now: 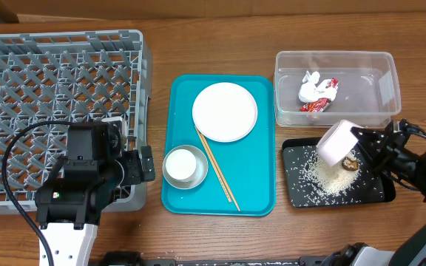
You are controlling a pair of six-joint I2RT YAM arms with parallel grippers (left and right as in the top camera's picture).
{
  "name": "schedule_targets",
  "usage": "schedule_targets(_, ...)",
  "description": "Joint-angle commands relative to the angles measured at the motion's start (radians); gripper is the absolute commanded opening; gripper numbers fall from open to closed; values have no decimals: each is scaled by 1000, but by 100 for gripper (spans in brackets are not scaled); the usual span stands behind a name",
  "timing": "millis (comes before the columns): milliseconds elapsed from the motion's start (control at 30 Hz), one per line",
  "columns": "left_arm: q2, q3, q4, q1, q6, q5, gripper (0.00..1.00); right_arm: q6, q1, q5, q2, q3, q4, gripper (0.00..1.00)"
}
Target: Sort waste into correct bins and load items into the dishwasher
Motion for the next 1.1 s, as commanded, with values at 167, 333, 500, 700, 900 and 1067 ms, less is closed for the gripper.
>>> schedule_targets(167,-3,24,1,-6,-10,8,100,-243,10,-120,-4,0,17,4)
schedule_targets(333,-3,24,2,-6,-10,8,100,-266,25,-120,-7,3,5,4)
schedule_targets(500,-3,24,4,-6,-10,8,100,-266,26,15,-7,3,3,4)
schedule_targets(700,-3,24,18,-6,-10,8,100,-426,88,176,-77,69,-140,4)
schedule_targets(900,-3,24,20,-6,-10,8,100,-382,375,641,-175,358,-315,4)
schedule_targets(1067,-3,24,20,-6,-10,8,100,-288,726,917,-174,466,-224,4)
